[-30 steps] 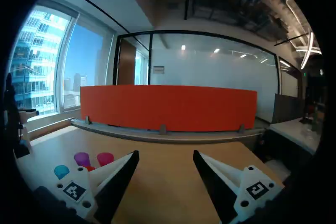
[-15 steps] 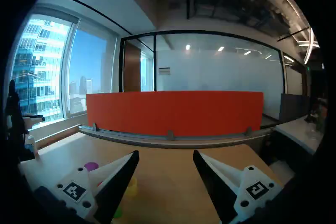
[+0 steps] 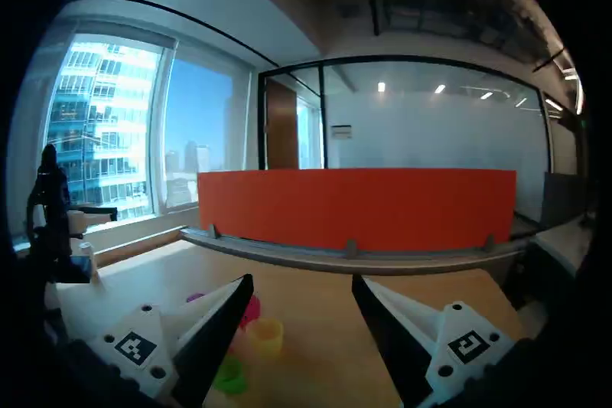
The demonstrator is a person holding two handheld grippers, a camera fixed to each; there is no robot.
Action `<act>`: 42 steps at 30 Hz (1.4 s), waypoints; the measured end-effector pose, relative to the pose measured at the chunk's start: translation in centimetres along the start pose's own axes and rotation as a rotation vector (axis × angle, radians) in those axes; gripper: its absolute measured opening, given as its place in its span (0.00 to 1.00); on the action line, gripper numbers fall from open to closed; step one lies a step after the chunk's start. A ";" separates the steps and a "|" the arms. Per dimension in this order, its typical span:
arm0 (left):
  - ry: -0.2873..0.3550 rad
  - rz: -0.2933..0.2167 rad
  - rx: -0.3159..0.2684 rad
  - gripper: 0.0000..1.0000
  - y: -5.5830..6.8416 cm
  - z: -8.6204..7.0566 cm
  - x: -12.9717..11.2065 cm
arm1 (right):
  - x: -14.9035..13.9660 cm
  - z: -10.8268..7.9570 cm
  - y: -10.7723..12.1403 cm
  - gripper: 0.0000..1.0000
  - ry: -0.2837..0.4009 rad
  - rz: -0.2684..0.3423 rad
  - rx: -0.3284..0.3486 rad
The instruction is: Pour water
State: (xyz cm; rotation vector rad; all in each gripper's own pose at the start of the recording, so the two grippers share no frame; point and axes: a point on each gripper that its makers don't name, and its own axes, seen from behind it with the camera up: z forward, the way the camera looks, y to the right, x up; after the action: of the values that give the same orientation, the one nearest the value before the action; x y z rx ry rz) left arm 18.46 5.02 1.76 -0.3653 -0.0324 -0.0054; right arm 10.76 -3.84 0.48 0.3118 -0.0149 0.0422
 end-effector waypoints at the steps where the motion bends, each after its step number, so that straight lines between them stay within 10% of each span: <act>1: 0.001 0.000 -0.013 0.89 0.3 0.0 0.0 | 0.2 0.0 -0.5 1.00 0.001 -0.002 0.018; 11: 0.027 -0.012 -0.146 0.89 3.3 -0.3 0.7 | 1.8 -0.3 -4.4 1.00 0.016 -0.022 0.180; 42: -0.099 0.074 -0.306 0.89 5.9 -1.0 -3.7 | -3.3 -1.3 -7.1 1.00 -0.160 -0.103 0.319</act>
State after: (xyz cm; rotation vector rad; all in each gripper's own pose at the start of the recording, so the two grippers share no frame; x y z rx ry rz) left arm 14.88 10.21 -1.37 -0.6722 -0.1163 0.0819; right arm 7.82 -10.36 -3.00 0.6340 -0.1522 -0.0834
